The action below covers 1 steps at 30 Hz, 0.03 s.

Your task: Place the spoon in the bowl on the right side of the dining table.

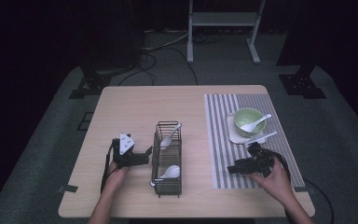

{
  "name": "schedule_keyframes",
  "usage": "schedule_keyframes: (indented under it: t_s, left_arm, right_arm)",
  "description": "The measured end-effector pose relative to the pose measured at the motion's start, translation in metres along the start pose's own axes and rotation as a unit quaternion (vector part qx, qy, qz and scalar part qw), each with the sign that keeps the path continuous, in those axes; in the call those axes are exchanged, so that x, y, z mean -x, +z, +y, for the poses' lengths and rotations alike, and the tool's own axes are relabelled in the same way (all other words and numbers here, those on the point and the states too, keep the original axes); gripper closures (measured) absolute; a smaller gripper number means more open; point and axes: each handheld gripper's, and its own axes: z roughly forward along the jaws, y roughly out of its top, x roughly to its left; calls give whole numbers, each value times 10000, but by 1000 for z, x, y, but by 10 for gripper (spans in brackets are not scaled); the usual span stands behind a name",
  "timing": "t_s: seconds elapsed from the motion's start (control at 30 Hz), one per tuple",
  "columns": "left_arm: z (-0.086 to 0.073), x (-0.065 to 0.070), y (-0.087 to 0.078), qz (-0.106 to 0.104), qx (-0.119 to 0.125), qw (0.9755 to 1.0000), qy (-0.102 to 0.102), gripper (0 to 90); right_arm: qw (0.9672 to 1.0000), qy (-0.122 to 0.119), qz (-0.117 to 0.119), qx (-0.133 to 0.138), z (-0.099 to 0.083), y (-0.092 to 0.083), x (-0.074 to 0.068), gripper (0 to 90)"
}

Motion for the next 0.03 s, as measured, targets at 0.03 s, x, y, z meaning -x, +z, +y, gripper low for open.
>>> schedule_keyframes:
  t_s: [0.03]
  left_arm:
    - [0,0,0,3,0,10000,-6,0]
  right_arm:
    - [10000,28,24,41,-2,1,1,427]
